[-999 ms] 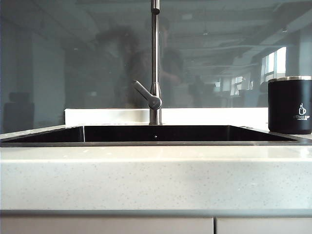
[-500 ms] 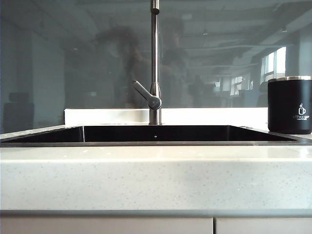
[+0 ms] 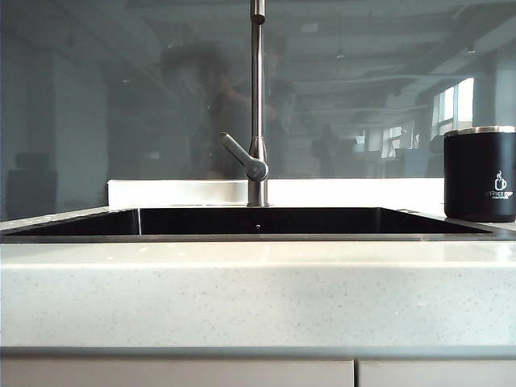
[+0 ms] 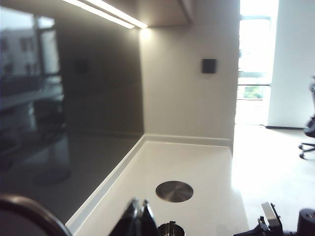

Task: Pick up the mug next to the sink, go to the faucet to get some water, pour the water into the sink, and finally put the mug back to its place.

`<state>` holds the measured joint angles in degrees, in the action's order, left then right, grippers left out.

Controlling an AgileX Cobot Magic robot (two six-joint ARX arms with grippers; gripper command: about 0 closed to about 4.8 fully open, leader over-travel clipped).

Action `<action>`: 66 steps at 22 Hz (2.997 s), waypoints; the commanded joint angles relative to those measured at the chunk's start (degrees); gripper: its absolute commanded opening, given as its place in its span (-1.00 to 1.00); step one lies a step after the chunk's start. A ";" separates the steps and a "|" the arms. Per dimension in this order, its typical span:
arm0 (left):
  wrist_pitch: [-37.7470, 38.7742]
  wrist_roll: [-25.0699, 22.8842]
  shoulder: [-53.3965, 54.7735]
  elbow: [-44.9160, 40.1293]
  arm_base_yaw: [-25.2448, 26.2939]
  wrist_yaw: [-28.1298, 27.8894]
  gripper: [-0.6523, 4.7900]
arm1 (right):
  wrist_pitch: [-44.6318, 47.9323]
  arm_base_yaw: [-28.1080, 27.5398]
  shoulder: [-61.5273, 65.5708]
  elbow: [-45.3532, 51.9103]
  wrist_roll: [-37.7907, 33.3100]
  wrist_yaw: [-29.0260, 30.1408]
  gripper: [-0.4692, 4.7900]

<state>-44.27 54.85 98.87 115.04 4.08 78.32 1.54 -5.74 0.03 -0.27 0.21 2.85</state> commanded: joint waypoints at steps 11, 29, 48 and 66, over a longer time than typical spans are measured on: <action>79.95 -63.30 -25.97 -8.28 -5.90 -52.85 -0.77 | 1.05 -0.07 -0.11 0.20 -0.20 0.11 -0.84; 54.75 -50.93 -84.35 -85.88 -5.86 -77.09 -0.77 | 0.83 -0.04 -0.11 0.20 -0.20 0.09 -0.84; 36.09 -49.94 -98.64 -114.46 -5.90 -82.64 -0.77 | -0.46 -0.04 -0.13 0.20 -0.20 0.07 -0.84; 36.54 -52.87 -98.64 -114.46 -5.90 -80.81 -0.78 | -0.46 -0.04 -0.13 0.20 -0.20 0.07 -0.84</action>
<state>-7.51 3.31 0.21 0.45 -1.83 -3.07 0.27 -5.76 0.03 -0.27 0.21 3.03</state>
